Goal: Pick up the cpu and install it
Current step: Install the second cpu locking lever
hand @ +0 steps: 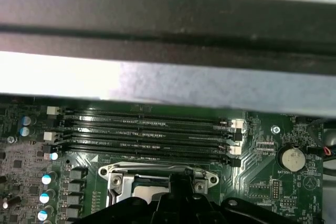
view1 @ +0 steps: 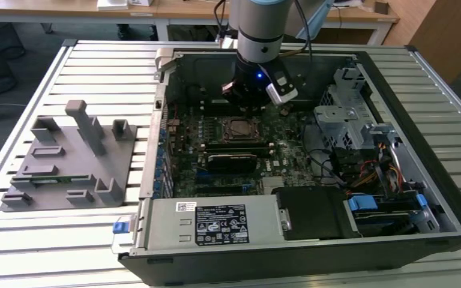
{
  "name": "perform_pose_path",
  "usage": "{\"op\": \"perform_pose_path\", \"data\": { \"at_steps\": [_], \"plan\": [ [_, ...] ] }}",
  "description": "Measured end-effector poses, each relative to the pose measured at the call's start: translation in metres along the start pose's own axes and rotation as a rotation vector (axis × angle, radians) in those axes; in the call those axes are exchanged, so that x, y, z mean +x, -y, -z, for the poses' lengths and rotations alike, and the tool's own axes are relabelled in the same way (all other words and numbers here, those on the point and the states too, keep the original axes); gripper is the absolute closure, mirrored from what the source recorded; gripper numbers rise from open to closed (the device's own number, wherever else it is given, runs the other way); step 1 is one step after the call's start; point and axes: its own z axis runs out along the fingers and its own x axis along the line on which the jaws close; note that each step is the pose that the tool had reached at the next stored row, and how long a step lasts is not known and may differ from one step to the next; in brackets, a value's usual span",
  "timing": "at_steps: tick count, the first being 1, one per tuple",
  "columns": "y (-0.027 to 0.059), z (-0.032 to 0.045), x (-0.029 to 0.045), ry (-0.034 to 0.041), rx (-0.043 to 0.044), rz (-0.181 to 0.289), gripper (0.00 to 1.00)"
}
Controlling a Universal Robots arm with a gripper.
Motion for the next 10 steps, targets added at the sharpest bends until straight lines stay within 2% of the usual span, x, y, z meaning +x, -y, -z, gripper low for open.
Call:
{"op": "perform_pose_path", "data": {
  "at_steps": [10],
  "plan": [
    [0.0036,0.0004,0.0002,-0.0003,0.002,0.0,0.89]
  ]
}}
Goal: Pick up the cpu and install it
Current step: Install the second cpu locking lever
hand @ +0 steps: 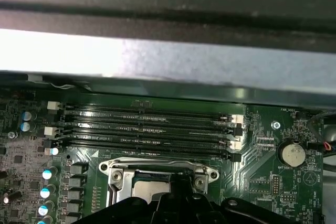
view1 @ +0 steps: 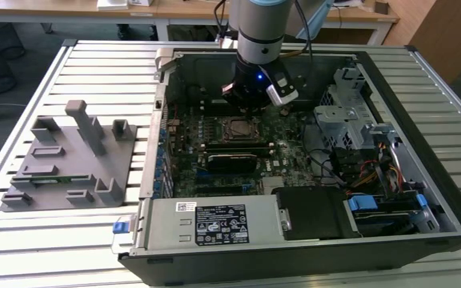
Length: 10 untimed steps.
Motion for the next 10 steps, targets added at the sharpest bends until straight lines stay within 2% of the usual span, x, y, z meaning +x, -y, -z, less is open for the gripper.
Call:
{"op": "perform_pose_path", "data": {
  "at_steps": [7,10],
  "plan": [
    [0.0028,0.0005,0.0002,0.0,-0.0001,0.0,0.89],
    [0.0031,0.0032,0.0001,-0.0003,-0.0039,0.0,0.89]
  ]
}}
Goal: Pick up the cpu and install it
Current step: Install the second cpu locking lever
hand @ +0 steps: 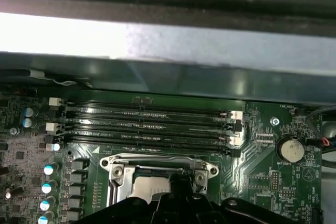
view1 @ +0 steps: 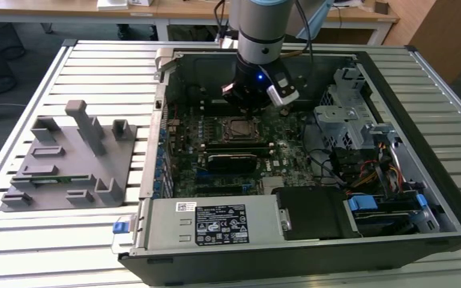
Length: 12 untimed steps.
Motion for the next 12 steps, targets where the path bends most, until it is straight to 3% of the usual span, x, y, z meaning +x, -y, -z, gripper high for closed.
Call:
{"op": "perform_pose_path", "data": {
  "at_steps": [4,12],
  "plan": [
    [-0.0008,0.0098,-0.0001,-0.0014,-0.0025,0.0,0.89],
    [0.0067,0.0112,0.0003,-0.003,-0.0029,0.0,0.89]
  ]
}}
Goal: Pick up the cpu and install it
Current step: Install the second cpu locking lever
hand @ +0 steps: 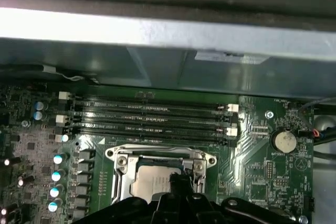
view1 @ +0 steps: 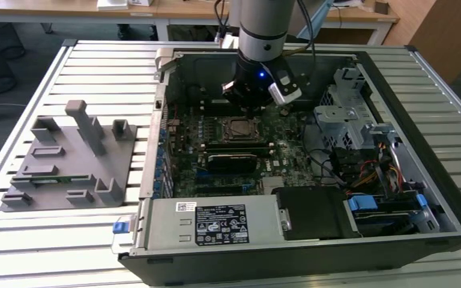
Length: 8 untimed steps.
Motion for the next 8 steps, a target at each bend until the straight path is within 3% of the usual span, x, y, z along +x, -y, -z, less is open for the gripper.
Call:
{"op": "perform_pose_path", "data": {
  "at_steps": [3,6,8],
  "plan": [
    [0.0001,0.0,0.0,-0.0002,0.0033,0.0,0.89],
    [0.0002,-0.0002,0.0,-0.0009,0.0183,0.0,0.89],
    [0.0006,-0.0002,0.0,-0.0014,0.0239,0.0,0.89]
  ]
}}
